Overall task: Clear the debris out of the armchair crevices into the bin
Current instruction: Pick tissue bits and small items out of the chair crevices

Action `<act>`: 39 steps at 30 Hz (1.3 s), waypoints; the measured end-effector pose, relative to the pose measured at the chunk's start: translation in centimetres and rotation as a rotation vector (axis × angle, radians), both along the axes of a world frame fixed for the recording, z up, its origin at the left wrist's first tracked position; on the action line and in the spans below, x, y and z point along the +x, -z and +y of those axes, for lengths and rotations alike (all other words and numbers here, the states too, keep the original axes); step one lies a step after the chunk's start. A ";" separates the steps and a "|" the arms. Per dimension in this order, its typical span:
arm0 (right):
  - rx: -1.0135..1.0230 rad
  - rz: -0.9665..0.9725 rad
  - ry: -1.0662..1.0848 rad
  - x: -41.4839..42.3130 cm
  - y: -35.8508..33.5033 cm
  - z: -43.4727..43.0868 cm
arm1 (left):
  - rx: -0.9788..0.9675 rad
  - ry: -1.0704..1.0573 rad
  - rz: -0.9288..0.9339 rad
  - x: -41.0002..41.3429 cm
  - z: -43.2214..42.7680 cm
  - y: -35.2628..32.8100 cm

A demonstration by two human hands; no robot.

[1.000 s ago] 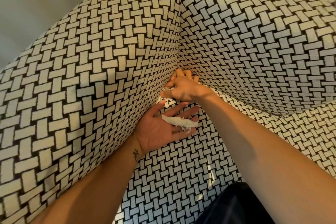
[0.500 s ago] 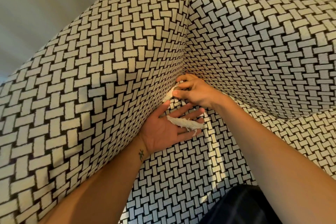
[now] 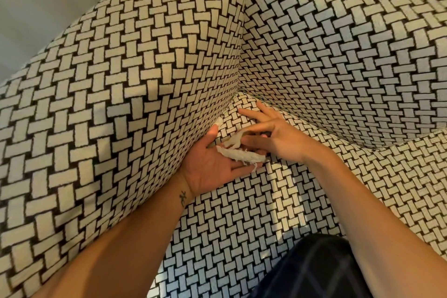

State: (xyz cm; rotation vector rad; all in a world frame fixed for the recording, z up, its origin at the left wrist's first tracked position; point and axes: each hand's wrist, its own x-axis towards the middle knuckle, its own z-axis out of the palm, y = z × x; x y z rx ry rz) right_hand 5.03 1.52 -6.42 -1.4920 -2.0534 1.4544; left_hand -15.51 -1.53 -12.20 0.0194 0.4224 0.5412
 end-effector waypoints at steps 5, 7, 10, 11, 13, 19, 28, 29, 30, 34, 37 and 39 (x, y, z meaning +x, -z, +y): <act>-0.013 -0.044 -0.028 -0.1 0.0 0.0 | -0.013 0.001 0.019 -0.2 -0.1 -0.1; -0.026 -0.026 -0.023 0.0 0.0 0.0 | 0.000 -0.015 0.023 -0.3 -0.2 0.0; -0.030 -0.026 -0.034 0.0 0.1 0.1 | -0.003 -0.043 0.038 -0.3 -0.4 -0.2; -0.034 -0.016 -0.031 0.0 0.1 0.1 | 0.002 -0.046 0.044 -0.2 -0.5 -0.2; -0.045 0.025 -0.003 0.0 0.0 0.1 | 0.000 -0.048 0.053 -0.2 -0.5 -0.5; -0.042 0.160 0.213 0.2 0.1 -0.2 | 0.027 -0.037 0.098 -0.1 -0.4 -0.5; -0.056 0.002 0.000 0.0 0.2 0.2 | 0.010 -0.032 0.085 -0.1 -0.3 -0.1; -0.067 0.012 0.000 0.0 0.2 0.2 | 0.020 -0.032 0.094 -0.2 -0.3 -0.1; -0.075 0.023 0.007 0.1 0.2 0.3 | 0.021 -0.031 0.110 -0.2 -0.3 0.0; -0.091 0.086 0.064 0.2 0.1 0.3 | 0.007 -0.019 0.151 -0.4 -0.3 0.0; -0.095 0.132 0.123 0.4 0.3 0.3 | 0.041 -0.024 0.188 -0.4 -0.2 -0.2; -0.080 0.174 0.198 0.4 0.7 0.3 | 0.045 -0.040 0.182 -0.3 -0.2 -0.4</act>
